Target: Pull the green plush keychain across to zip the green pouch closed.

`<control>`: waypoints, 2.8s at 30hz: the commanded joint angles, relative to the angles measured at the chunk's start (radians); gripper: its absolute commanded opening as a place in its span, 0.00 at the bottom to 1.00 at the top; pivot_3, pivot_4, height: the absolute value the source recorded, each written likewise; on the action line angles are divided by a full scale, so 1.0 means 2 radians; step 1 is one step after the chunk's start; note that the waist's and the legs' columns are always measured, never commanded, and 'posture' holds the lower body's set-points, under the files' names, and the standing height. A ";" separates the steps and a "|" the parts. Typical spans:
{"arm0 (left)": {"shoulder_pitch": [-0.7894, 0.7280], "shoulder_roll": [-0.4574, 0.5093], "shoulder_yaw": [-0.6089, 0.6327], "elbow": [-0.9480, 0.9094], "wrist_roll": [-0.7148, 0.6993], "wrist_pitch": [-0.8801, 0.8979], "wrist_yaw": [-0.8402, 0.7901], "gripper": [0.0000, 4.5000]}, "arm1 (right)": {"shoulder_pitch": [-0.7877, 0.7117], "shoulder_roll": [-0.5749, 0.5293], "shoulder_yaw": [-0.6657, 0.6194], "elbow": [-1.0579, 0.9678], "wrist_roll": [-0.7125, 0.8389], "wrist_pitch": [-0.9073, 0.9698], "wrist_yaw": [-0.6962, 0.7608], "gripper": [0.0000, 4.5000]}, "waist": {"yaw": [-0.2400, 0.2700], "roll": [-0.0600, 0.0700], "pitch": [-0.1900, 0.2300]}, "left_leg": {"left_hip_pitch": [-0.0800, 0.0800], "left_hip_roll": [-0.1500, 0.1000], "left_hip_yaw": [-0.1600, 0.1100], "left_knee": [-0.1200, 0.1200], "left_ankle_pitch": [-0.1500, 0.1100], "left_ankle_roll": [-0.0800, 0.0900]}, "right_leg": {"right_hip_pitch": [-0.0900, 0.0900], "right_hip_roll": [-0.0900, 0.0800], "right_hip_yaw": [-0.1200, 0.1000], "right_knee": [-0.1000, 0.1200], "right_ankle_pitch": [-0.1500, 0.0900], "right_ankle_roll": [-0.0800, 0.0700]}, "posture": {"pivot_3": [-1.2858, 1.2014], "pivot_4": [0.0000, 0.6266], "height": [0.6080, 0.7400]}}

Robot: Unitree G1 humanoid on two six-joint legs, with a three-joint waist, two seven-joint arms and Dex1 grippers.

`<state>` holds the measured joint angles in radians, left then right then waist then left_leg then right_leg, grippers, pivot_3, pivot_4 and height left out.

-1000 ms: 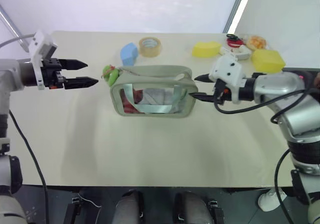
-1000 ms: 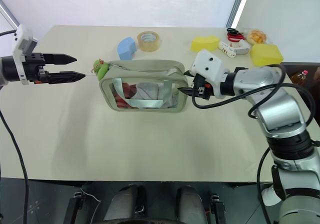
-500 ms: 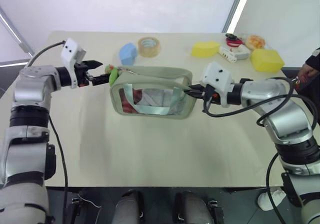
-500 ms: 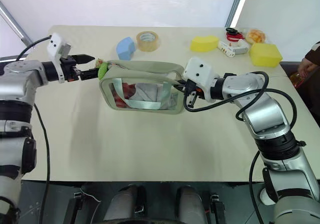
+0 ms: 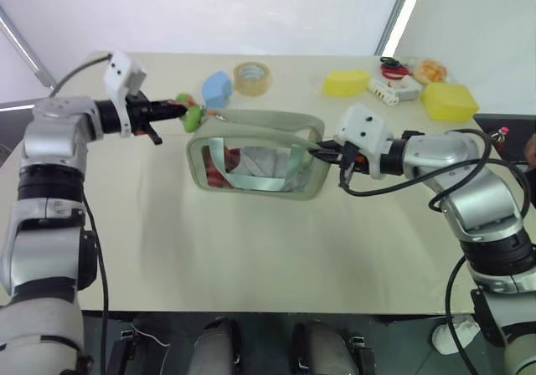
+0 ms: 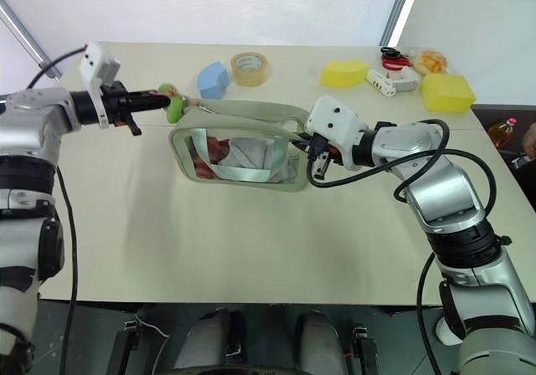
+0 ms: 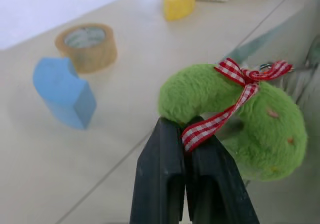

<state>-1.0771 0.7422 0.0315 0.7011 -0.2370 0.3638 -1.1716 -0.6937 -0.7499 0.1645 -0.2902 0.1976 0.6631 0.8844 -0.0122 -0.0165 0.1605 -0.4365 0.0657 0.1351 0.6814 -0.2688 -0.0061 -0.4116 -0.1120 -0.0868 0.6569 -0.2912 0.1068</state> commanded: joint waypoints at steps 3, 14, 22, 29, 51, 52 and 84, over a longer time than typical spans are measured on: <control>-0.033 0.012 0.008 -0.042 -0.029 0.027 -0.052 0.02 | -0.006 0.002 0.003 0.003 -0.006 -0.013 0.001 0.00 | -0.001 0.000 0.000 | 0.000 0.000 0.000 0.000 0.000 0.000 | 0.000 0.000 0.000 0.000 0.000 0.000 | 0.52 0.24 1.00; -0.021 -0.073 -0.047 -0.106 0.002 0.000 -0.033 0.02 | -0.010 0.010 0.005 0.009 -0.015 -0.016 0.000 0.00 | -0.003 0.000 0.000 | 0.000 0.000 0.000 0.000 0.000 0.000 | 0.000 0.000 0.000 0.000 0.000 0.000 | 0.52 0.24 1.00; -0.040 -0.060 -0.040 -0.075 0.015 -0.032 -0.031 0.78 | -0.008 0.010 0.004 0.007 -0.018 -0.016 -0.004 0.00 | 0.000 0.000 0.000 | 0.000 0.000 0.000 0.000 0.000 0.000 | 0.000 0.000 0.000 0.000 0.000 0.000 | 0.52 0.24 1.00; -0.040 0.023 -0.037 -0.111 0.012 -0.008 -0.088 0.99 | -0.006 0.008 0.005 0.010 -0.020 -0.023 0.001 0.00 | -0.001 0.000 0.000 | 0.000 0.000 0.000 0.000 0.000 0.000 | 0.000 0.000 0.000 0.000 0.000 0.000 | 0.52 0.24 1.00; 0.107 0.043 -0.042 -0.215 0.011 0.003 -0.050 0.01 | -0.012 0.018 0.006 0.016 -0.027 -0.021 0.004 0.00 | 0.000 0.000 0.000 | 0.000 0.000 0.000 0.000 0.000 0.000 | 0.000 0.000 0.000 0.000 0.000 0.000 | 0.52 0.24 1.00; 0.107 0.045 -0.045 -0.216 0.013 0.004 -0.052 0.01 | -0.008 0.013 0.001 0.010 -0.021 -0.013 0.008 0.00 | 0.000 0.000 0.000 | 0.000 0.000 0.000 0.000 0.000 0.000 | 0.000 0.000 0.000 0.000 0.000 0.000 | 0.52 0.24 1.00; 0.100 0.043 -0.048 -0.212 0.019 0.001 -0.056 0.00 | -0.148 0.166 0.028 0.112 0.007 -0.004 -0.047 0.57 | -0.001 0.000 0.000 | 0.000 0.000 0.000 0.000 0.000 0.000 | -0.001 0.000 0.000 0.002 0.000 0.000 | 0.52 0.24 1.00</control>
<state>-0.8481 0.8194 -0.0670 0.2833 -0.2051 0.3815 -1.2835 -0.9634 -0.4153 0.2291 -0.0546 0.2200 0.6841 0.7900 -0.0135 -0.0159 0.1606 -0.4370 0.0656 0.1348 0.6821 -0.2686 -0.0063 -0.4129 -0.1125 -0.0869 0.6600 -0.2913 0.1067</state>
